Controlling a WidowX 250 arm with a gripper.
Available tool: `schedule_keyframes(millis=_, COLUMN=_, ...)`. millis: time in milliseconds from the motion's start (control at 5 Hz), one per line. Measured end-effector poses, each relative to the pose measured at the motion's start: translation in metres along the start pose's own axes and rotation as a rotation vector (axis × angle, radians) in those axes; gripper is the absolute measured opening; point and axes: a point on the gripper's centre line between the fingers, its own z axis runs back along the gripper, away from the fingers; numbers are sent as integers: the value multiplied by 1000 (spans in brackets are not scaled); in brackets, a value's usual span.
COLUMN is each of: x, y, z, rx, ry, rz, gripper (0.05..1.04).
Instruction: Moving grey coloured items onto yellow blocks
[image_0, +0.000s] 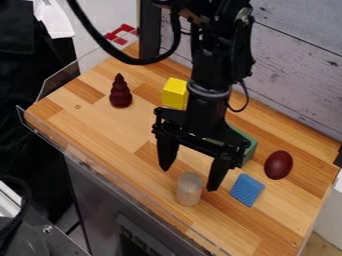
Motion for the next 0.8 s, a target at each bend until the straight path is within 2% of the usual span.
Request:
schedule_keyframes(millis=200, x=3, y=8, z=0, rx=17, ry=-4, rz=29, gripper=999)
schedule_keyframes(millis=400, x=3, y=7, z=-12, rx=9, ry=35, rz=46, gripper=999)
schedule_keyframes(millis=800, x=-7, y=-8, z=-17, rx=0, ry=73, rz=31, gripper=999)
